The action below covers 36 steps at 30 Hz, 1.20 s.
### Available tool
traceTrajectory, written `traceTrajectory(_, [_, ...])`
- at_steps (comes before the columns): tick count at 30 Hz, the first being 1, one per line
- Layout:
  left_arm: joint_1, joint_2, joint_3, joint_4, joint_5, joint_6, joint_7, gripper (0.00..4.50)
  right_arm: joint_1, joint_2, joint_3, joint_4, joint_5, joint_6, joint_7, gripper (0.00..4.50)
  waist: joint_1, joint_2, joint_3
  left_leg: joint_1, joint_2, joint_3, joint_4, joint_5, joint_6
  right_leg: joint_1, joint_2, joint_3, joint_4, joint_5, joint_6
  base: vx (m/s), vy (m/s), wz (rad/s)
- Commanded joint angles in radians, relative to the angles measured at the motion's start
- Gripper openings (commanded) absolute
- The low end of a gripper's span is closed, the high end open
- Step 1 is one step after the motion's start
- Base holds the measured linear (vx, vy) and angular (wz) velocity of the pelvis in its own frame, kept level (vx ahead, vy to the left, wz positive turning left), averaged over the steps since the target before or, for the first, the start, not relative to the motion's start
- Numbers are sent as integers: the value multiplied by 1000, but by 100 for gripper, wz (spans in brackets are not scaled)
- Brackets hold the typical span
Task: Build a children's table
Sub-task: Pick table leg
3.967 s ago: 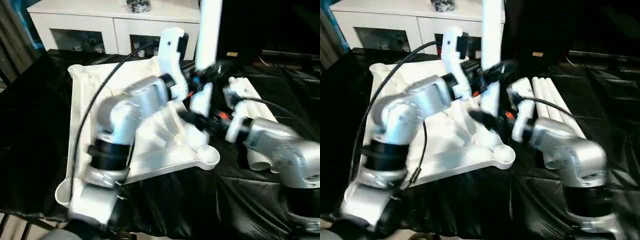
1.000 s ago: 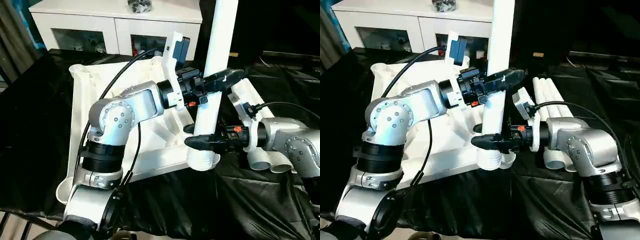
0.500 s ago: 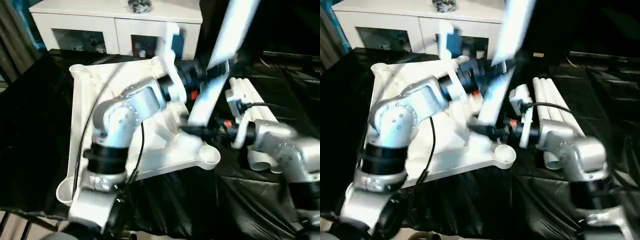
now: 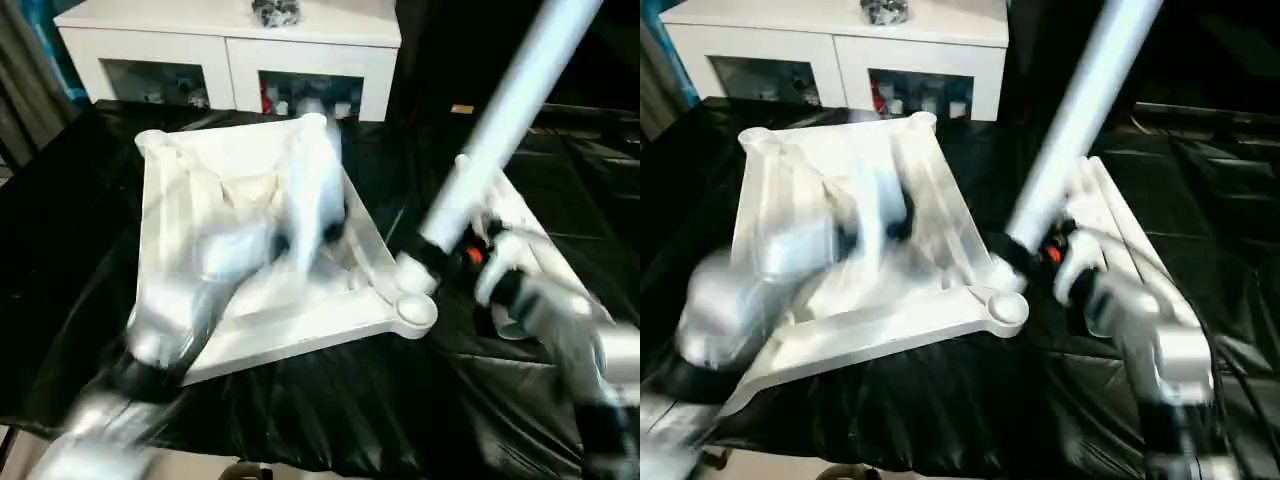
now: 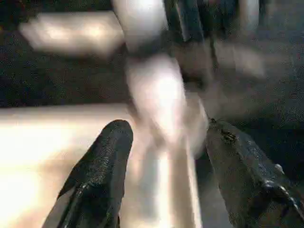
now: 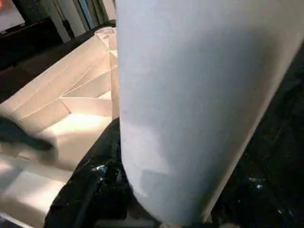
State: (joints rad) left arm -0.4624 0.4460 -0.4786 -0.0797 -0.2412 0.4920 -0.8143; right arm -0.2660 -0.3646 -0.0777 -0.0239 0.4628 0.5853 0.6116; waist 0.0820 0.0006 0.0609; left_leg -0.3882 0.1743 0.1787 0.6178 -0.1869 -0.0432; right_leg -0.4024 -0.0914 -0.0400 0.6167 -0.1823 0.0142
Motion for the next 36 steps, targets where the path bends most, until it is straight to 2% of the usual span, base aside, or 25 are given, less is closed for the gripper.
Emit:
traceTrajectory(1, [-8,-7,-8,2,16,5,8,285,0,-3,5,-38,-8,-15,-15,191,-8,5,-70,30,44,-10,-88,-207,-42,33,-37,33,-70,-206,-176,0,0,0])
traceTrajectory(3, [-6,-11,-15,32,27,21,31,257,3,-3,13,-41,-13,-19,-19,191,-9,2,-67,27,43,-11,-89,-236,-49,37,-39,33,-72,-233,-180,0,0,0])
traceTrajectory(4, [-8,-17,-19,74,44,39,60,257,3,-1,26,-48,-21,-24,-24,191,-9,2,-67,26,42,-13,-90,-246,-50,39,-40,33,-73,-257,-173,0,0,0])
traceTrajectory(7, [-3,-20,-10,80,36,56,54,247,0,1,37,-45,-35,-27,-27,191,-16,0,-69,22,40,-15,-90,-248,-49,40,-41,33,-77,-290,-156,0,0,0])
traceTrajectory(9, [3,-20,-5,72,28,83,32,231,-1,-3,55,-37,-58,-36,-19,191,-21,3,-68,22,41,-16,-91,-254,-49,37,-42,33,-78,-295,-162,0,0,0])
traceTrajectory(16, [12,-26,-5,48,14,150,22,166,-18,-17,77,-28,-76,-38,-13,191,-32,1,-69,21,41,-15,-89,-246,-33,38,-40,33,-76,-269,-183,0,0,0])
traceTrajectory(17, [11,-24,-11,48,19,153,23,157,-19,-22,79,-30,-76,-36,-13,191,-34,-5,-68,19,41,-15,-89,-240,-28,40,-41,33,-76,-267,-183,0,0,0])
traceTrajectory(18, [10,-22,-18,50,25,153,23,148,-20,-24,79,-31,-76,-34,-13,191,-33,-3,-69,20,41,-15,-88,-236,-27,40,-41,33,-76,-267,-184,0,0,0])
traceTrajectory(19, [11,-20,-28,56,35,153,26,138,-19,-25,79,-33,-77,-32,-11,191,-35,-7,-68,19,41,-13,-87,-232,-21,40,-40,33,-77,-272,-181,0,0,0])
traceTrajectory(21, [12,-19,-35,64,48,148,32,130,-19,-27,80,-32,-79,-31,-11,191,-37,-4,-68,19,41,-14,-88,-232,-19,38,-40,33,-78,-280,-177,0,0,0])
traceTrajectory(26, [14,-17,-43,64,74,160,32,81,-19,-23,83,-32,-87,-33,-7,191,-40,-6,-68,18,41,-14,-88,-231,-18,38,-40,33,-79,-280,-177,0,0,0])
traceTrajectory(29, [14,-17,-48,63,79,164,30,69,-18,-20,85,-34,-88,-32,-7,191,-42,-5,-67,18,41,-14,-88,-237,-18,38,-41,33,-80,-293,-175,0,0,0])
traceTrajectory(30, [14,-15,-53,64,83,163,27,46,-17,-19,86,-35,-87,-31,-5,191,-43,-5,-67,18,41,-15,-88,-237,-18,38,-41,33,-80,-294,-175,0,0,0])
traceTrajectory(32, [15,-15,-55,64,92,148,32,38,-15,-18,87,-37,-87,-30,-7,191,-45,-7,-67,18,41,-15,-88,-241,-17,38,-41,33,-81,-300,-173,0,0,0])
traceTrajectory(34, [18,-21,-46,55,92,135,40,80,-13,-18,86,-45,-81,-26,-8,191,-46,-7,-67,17,41,-15,-88,-241,-16,38,-41,33,-82,-303,-173,0,0,0])
traceTrajectory(36, [26,-34,-5,8,44,146,32,76,-8,-16,71,-66,-57,-11,-9,191,-46,-6,-67,18,42,-15,-88,-242,-16,38,-42,33,-81,-301,-176,0,0,0])
